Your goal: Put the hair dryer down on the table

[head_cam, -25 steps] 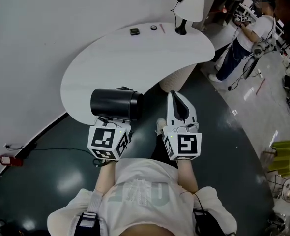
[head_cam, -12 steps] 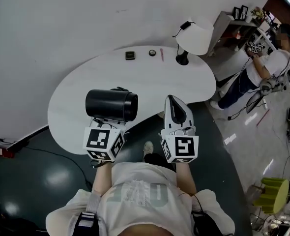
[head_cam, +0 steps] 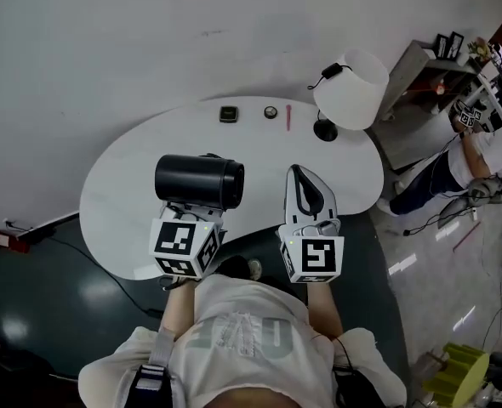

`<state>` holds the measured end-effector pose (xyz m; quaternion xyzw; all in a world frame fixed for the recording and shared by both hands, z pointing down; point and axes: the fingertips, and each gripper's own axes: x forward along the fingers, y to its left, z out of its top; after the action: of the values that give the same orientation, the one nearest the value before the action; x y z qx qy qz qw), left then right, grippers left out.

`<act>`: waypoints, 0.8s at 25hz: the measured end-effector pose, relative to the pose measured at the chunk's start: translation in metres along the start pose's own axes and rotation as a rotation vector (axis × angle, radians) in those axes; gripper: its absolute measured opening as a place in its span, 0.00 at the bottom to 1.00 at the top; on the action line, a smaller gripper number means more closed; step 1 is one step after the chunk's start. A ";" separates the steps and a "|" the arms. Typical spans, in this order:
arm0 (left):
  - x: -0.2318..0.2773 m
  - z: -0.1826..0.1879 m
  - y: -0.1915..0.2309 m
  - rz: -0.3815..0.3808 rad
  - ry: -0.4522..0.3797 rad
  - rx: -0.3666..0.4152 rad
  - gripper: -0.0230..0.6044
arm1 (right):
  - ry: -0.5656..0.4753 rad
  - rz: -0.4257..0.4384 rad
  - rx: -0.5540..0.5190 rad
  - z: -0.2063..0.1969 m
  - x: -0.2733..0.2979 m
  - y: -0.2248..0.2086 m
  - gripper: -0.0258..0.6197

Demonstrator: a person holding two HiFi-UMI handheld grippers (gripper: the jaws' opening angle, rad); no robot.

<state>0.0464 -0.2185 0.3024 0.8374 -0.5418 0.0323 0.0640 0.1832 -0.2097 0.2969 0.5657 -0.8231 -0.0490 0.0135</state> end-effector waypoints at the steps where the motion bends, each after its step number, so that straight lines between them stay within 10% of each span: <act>1: 0.005 -0.001 0.001 0.004 0.009 -0.002 0.42 | 0.001 0.005 0.007 -0.001 0.005 -0.002 0.05; 15: 0.026 -0.011 0.021 0.003 0.047 -0.019 0.42 | 0.024 0.026 0.013 -0.008 0.031 0.006 0.05; 20: 0.039 -0.052 0.036 -0.011 0.227 -0.065 0.42 | 0.054 0.055 0.022 -0.017 0.043 0.019 0.05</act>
<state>0.0302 -0.2610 0.3613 0.8287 -0.5273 0.1091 0.1524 0.1511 -0.2446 0.3143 0.5442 -0.8381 -0.0245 0.0308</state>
